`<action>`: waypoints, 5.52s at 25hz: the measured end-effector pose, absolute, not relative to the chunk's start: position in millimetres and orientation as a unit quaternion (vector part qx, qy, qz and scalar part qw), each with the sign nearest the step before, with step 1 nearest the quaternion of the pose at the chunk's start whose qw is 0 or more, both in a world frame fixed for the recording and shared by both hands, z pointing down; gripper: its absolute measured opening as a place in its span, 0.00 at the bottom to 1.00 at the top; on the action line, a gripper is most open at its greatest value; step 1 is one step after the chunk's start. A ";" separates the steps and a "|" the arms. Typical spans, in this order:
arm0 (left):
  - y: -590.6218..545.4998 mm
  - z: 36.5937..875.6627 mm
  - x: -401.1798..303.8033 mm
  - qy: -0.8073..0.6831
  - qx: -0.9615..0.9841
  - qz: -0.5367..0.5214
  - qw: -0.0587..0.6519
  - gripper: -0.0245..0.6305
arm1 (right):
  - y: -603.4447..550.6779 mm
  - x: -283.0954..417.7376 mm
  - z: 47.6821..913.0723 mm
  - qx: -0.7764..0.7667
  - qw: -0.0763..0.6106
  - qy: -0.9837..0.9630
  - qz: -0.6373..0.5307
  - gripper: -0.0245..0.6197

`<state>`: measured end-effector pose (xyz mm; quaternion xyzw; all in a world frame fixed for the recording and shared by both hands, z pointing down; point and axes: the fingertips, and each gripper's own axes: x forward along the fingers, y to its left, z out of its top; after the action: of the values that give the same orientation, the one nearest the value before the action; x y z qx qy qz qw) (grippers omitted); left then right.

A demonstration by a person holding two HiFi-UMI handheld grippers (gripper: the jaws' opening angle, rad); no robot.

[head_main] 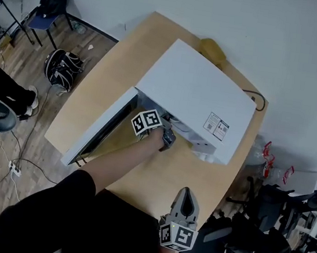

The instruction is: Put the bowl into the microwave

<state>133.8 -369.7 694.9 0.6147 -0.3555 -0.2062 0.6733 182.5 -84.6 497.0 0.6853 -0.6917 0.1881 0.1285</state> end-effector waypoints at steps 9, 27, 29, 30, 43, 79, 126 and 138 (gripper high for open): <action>-385.4 694.7 129.4 -0.398 0.690 -0.107 0.595 0.38 | -85.5 200.8 507.2 0.694 0.164 -0.680 0.171 0.13; -383.9 698.5 130.1 -0.426 0.762 0.006 0.487 0.38 | -76.3 189.4 521.6 0.681 0.152 -0.684 0.215 0.13; -384.3 699.5 127.3 -0.440 0.766 0.021 0.468 0.38 | -78.0 185.1 520.4 0.677 0.148 -0.688 0.215 0.13; -384.9 700.2 124.9 -0.448 0.767 0.027 0.459 0.38 | -78.9 183.3 519.9 0.676 0.148 -0.689 0.215 0.13; -393.7 703.7 115.0 -0.470 0.804 0.076 0.358 0.48 | -79.4 176.0 526.0 0.665 0.145 -0.697 0.226 0.13; -343.1 690.2 114.9 -0.419 0.879 0.099 0.206 0.59 | -58.7 183.9 542.6 0.672 0.157 -0.681 0.245 0.13; -183.4 534.6 35.5 -0.381 0.907 0.058 0.170 0.58 | -19.3 167.0 487.1 0.688 0.114 -0.699 0.160 0.13; -6.6 439.1 -1.4 -0.317 0.932 -0.029 0.173 0.20 | 48.6 124.2 447.1 0.687 0.092 -0.710 0.129 0.13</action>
<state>-1.4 -6.6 439.1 0.9320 -0.3173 -0.0291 0.1726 124.2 48.6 447.1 0.6866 -0.7096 0.1294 0.0916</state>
